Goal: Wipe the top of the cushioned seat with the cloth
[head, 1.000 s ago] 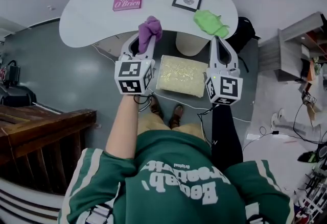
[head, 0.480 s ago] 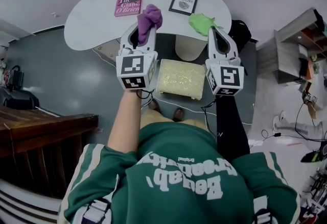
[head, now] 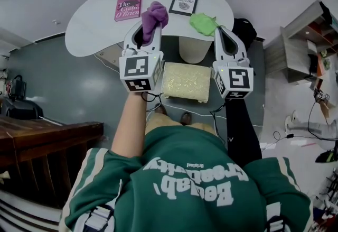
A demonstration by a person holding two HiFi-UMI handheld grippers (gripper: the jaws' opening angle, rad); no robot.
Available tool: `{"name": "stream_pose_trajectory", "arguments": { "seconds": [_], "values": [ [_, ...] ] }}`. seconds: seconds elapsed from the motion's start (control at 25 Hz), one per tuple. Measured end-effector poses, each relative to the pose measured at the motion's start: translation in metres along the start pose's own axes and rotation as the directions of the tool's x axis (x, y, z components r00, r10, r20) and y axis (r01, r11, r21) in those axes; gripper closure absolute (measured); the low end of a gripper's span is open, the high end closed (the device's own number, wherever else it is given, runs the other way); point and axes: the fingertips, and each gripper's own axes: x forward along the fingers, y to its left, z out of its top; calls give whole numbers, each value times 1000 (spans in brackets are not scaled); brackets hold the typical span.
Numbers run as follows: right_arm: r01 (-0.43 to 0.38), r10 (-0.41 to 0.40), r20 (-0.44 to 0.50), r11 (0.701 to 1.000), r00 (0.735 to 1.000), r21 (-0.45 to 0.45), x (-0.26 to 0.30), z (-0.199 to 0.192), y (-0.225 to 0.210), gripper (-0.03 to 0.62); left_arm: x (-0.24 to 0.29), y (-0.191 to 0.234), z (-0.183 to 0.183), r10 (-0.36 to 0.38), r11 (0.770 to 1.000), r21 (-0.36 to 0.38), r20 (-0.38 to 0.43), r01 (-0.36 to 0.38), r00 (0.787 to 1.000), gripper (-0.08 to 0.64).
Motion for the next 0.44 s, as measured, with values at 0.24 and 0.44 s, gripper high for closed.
{"name": "stream_pose_trajectory", "arguments": {
  "seconds": [0.24,0.44],
  "values": [
    [0,0,-6,1000,1000,12,-8,-5,-3,584,-1,-9,4,-10,1000,5,3,10,1000,436],
    [5,-5,-2,1000,1000,23,-9,-3,-4,584,-3,-10,10,-18,1000,15,4,18,1000,436]
  ]
}}
